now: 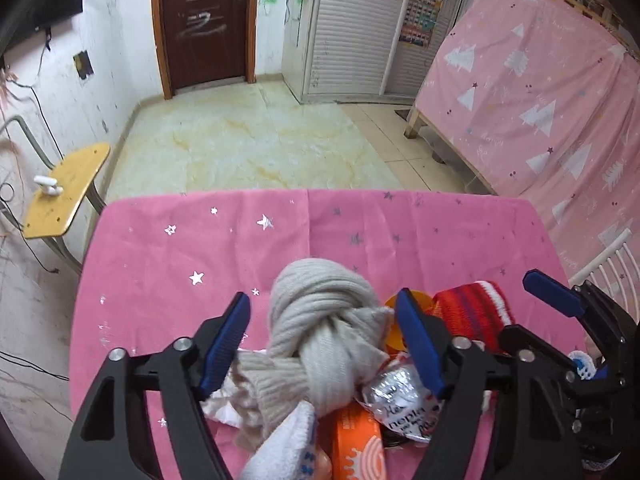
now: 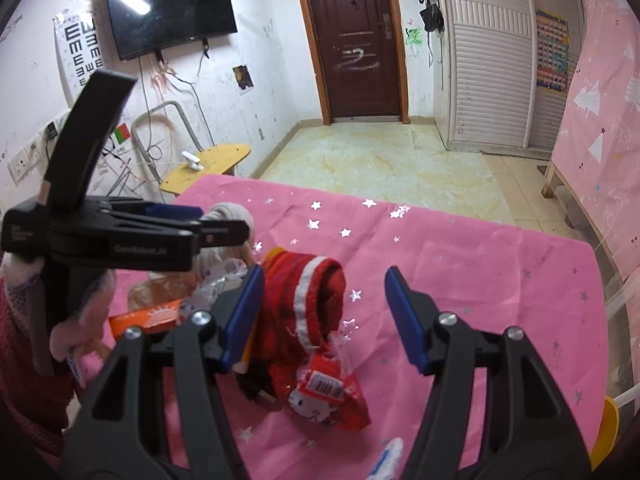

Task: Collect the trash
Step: 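Grasp the grey knotted yarn with the left tool while the right tool grasps the red knit item, then carry both items to the bin while the right tool opens to drop the red item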

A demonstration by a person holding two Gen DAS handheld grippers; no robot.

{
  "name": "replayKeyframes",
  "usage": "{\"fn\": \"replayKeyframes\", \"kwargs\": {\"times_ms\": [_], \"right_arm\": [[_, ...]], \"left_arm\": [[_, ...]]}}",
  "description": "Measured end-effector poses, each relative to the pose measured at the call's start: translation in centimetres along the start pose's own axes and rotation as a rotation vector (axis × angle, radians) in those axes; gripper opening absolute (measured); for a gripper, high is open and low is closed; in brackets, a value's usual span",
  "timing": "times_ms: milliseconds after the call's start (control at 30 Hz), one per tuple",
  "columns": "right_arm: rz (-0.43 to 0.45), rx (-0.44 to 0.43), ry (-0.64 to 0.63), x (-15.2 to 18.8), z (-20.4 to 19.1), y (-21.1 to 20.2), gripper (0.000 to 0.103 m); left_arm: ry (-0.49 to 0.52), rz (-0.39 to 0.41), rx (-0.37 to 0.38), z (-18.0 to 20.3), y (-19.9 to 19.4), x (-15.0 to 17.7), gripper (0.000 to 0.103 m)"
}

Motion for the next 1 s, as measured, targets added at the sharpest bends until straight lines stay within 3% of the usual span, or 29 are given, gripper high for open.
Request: {"fn": "replayKeyframes", "kwargs": {"times_ms": [200,367,433,533,733,1000], "right_arm": [[-0.028,-0.008,0.004,0.1,0.1,0.9,0.06],[-0.058,-0.021,-0.008,0.2,-0.3,1.9,0.058],[-0.059,-0.015,-0.02,0.2,-0.5,2.0,0.035],[-0.059,-0.008,-0.049,0.2,-1.1,2.0,0.012],[0.009,0.052,-0.073,-0.3,-1.3,0.4,0.009],[0.175,0.09,-0.036,-2.0,-0.4,-4.5,0.009]], "left_arm": [[-0.02,0.009,0.039,-0.7,0.4,0.6,0.037],[-0.06,0.049,0.046,-1.2,-0.5,1.2,0.034],[-0.071,0.068,0.049,-1.6,-1.2,1.3,0.034],[-0.074,0.102,0.038,-1.8,-2.3,1.3,0.034],[-0.089,0.144,0.035,-1.9,-4.1,1.3,0.034],[-0.084,0.216,0.04,-0.7,-7.1,1.0,0.034]]}}
Point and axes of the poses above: each gripper's, at about its wrist camera, not at the fingertips, and y roughly the way its jaws point, z to its right, x to its underside, the point moved 3 cm from there along y, roughly the way its jaws point, and after that the axes turned 2 degrees about -z, right-handed, at the moved point
